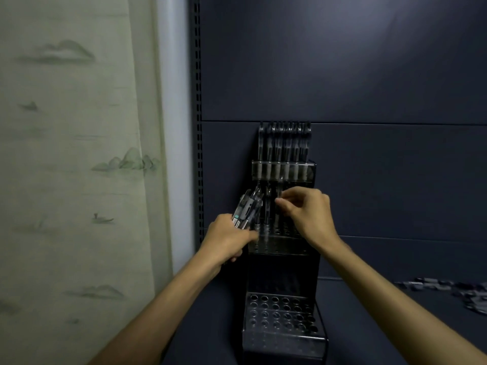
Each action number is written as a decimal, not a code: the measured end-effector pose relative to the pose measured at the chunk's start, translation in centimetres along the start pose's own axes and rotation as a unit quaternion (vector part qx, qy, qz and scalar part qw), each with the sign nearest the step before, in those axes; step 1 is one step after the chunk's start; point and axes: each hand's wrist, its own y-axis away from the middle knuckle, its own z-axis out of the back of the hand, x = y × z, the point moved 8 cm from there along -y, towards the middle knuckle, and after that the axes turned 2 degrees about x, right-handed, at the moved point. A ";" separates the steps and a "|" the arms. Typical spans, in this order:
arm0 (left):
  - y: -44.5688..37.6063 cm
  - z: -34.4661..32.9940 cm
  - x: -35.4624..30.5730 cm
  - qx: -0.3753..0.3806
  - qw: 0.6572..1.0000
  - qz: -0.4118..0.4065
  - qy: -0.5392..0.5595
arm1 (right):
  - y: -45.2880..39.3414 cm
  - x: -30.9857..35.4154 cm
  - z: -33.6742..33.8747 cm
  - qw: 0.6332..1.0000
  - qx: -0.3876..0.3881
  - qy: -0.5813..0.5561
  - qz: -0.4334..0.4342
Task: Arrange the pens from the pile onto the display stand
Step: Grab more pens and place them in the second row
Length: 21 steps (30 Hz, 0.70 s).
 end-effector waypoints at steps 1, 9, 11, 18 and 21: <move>0.0 0.0 0.0 0.000 1.000 -0.001 0.000 | 0.2 -0.2 -0.3 1.000 0.010 0.016 -0.001; 0.0 -0.4 0.3 0.012 1.000 -0.006 0.007 | 1.2 -0.9 -1.3 0.993 0.037 0.105 -0.026; 0.1 -0.5 0.4 0.017 1.000 -0.004 0.013 | 1.3 -1.0 -1.3 0.993 0.036 0.105 -0.027; 0.2 -0.7 0.6 0.021 0.999 0.001 0.029 | 1.3 -1.1 -1.6 0.991 0.061 0.118 -0.034; 0.5 -0.7 0.6 0.027 0.999 0.007 0.030 | 1.6 -0.8 -1.3 0.988 0.083 0.122 -0.042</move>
